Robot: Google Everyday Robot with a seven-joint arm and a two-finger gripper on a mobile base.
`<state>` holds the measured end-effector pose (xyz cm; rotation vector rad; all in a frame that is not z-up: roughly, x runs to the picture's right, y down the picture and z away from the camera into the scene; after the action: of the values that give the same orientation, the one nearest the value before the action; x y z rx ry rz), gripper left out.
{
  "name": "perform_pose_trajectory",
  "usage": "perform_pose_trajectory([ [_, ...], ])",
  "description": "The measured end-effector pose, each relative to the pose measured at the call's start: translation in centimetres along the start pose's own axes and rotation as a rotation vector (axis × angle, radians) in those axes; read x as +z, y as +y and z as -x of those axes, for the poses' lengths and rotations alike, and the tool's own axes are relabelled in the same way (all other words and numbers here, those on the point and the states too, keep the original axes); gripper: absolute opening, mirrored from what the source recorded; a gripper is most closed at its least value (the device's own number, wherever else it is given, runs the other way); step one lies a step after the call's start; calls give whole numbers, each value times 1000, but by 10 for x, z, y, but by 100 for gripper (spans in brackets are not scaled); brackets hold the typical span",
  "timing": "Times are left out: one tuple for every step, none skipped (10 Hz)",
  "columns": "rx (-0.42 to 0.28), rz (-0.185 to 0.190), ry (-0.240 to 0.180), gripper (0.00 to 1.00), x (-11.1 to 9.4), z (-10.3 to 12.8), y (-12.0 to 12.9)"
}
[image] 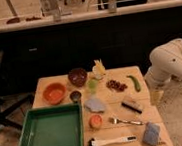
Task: Place grapes in red bowl
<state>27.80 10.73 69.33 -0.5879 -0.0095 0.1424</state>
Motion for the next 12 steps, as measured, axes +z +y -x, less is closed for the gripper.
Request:
perform_pose_trajectory([
  [27, 3, -51, 80, 5, 12, -9],
  [52, 6, -95, 80, 11, 22, -19],
  [80, 7, -148, 80, 17, 32, -28],
  [120, 3, -183, 80, 20, 34, -32],
  [200, 4, -219, 80, 23, 34, -35],
  [236, 7, -234, 80, 26, 35, -36],
  [254, 8, -245, 80, 26, 38, -38],
  [257, 8, -245, 80, 26, 37, -38],
  [259, 7, -244, 80, 26, 36, -37],
  [258, 7, -244, 80, 26, 36, -37],
  [255, 8, -245, 80, 26, 38, -38],
  [259, 12, -250, 80, 27, 38, -38],
])
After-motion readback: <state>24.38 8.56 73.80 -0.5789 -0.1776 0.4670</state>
